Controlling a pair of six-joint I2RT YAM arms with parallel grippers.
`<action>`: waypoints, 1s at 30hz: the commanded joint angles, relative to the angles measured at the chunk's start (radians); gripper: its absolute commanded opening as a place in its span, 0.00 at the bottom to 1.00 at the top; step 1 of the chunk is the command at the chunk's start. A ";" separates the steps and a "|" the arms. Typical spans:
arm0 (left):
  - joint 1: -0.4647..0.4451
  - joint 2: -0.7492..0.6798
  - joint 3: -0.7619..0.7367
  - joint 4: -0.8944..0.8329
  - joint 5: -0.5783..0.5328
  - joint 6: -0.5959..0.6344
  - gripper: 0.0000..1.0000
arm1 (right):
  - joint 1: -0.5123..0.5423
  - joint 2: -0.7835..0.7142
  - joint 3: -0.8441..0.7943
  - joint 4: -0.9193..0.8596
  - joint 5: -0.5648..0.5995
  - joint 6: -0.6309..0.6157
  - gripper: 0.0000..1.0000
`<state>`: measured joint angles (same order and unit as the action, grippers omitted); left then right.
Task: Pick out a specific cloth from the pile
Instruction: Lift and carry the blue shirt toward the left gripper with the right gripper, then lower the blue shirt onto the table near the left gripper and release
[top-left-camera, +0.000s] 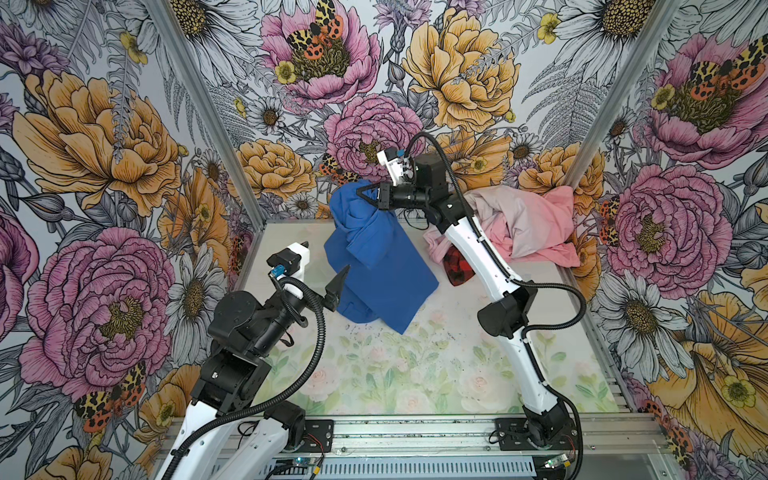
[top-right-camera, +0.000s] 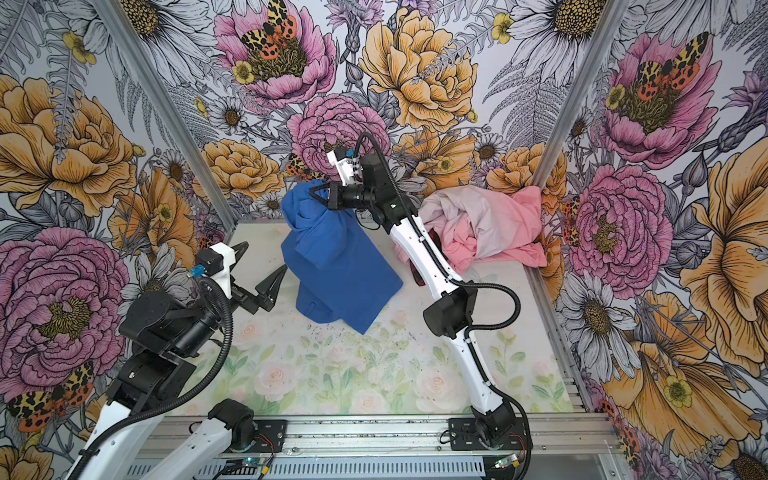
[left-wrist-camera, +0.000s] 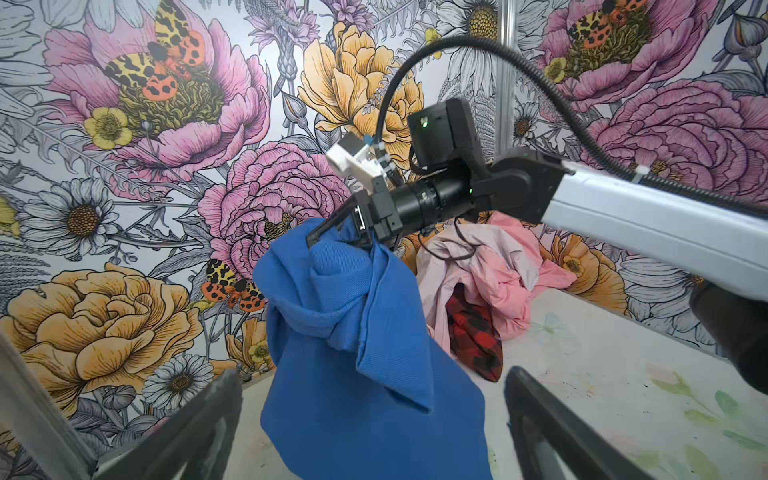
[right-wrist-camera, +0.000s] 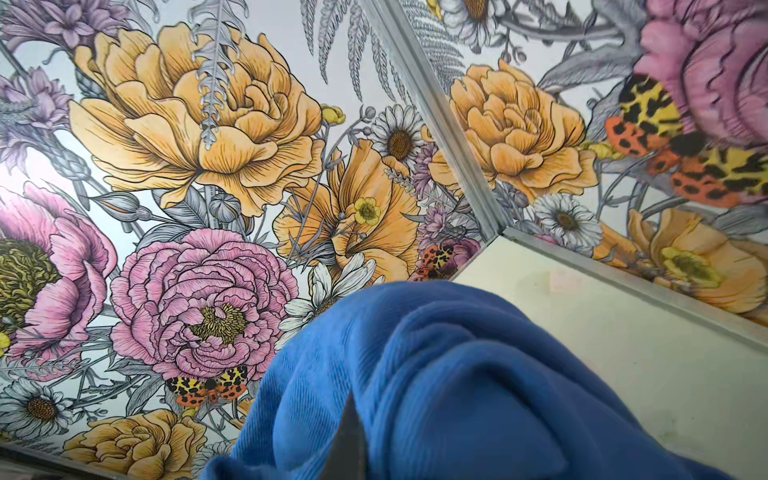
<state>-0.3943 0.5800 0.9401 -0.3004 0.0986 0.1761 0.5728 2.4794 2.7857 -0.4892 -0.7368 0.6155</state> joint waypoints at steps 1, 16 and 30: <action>0.016 -0.054 -0.051 -0.052 -0.059 0.012 0.99 | 0.035 0.034 0.020 0.365 -0.071 0.152 0.00; 0.026 -0.007 -0.084 -0.029 -0.024 0.011 0.99 | 0.045 -0.338 -1.091 0.578 0.210 -0.026 0.00; 0.023 0.065 0.011 -0.154 -0.015 -0.075 0.99 | 0.188 -0.122 -0.812 0.058 0.774 -0.254 0.02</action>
<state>-0.3756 0.6506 0.9207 -0.4095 0.0708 0.1291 0.7448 2.3180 1.8923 -0.3061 -0.1020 0.4259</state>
